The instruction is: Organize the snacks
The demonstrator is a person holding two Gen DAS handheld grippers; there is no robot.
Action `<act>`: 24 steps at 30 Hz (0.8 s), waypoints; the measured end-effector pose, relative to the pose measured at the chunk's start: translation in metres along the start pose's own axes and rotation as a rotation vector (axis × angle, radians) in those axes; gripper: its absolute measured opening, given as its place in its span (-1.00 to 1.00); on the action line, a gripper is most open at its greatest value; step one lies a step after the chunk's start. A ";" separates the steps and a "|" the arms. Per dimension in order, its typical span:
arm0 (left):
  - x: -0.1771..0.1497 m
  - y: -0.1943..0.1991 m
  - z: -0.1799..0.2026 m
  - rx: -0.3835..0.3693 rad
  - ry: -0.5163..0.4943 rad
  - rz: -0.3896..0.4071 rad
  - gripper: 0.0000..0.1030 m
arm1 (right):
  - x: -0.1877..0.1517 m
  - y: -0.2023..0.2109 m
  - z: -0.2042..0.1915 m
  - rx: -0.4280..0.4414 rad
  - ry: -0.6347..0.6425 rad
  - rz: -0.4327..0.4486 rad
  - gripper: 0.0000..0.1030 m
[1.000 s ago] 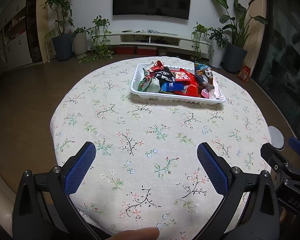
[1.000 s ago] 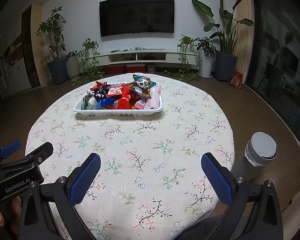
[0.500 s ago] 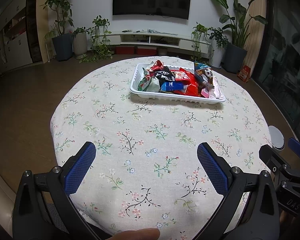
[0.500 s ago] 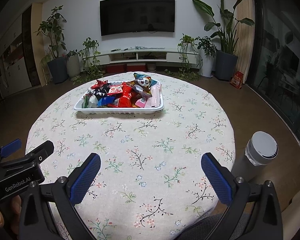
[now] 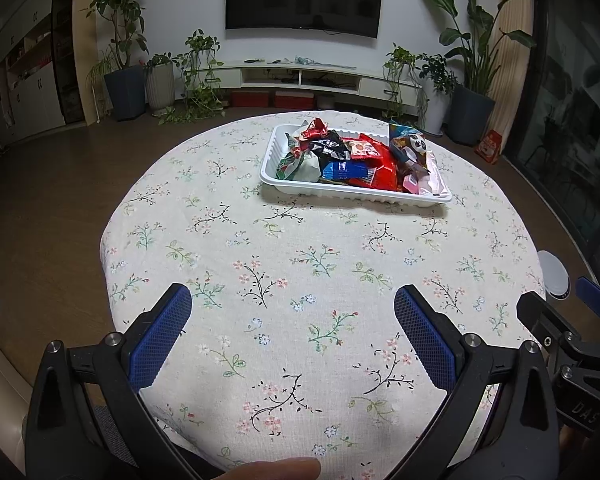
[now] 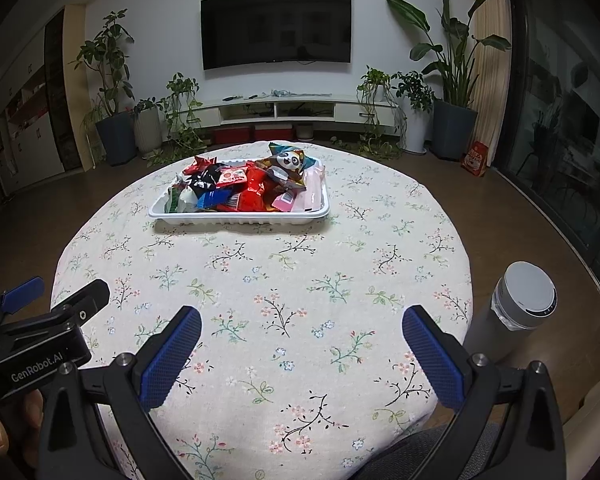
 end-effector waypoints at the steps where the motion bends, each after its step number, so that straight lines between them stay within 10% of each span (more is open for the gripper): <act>1: 0.000 0.000 0.000 0.001 0.000 0.001 0.99 | 0.001 0.000 0.000 0.001 0.000 0.001 1.00; 24: -0.002 -0.001 0.004 0.001 -0.003 -0.004 0.99 | 0.001 -0.001 0.000 0.002 0.001 -0.002 1.00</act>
Point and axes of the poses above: each gripper's, at about its wrist camera, not at the fingertips, and y roughly against the way its jaws point, z to its right, x to its top, the point moved 9 cm from there along -y, roughly the way its jaws point, and after that the axes turned 9 degrees about x, right-handed, at the moved point
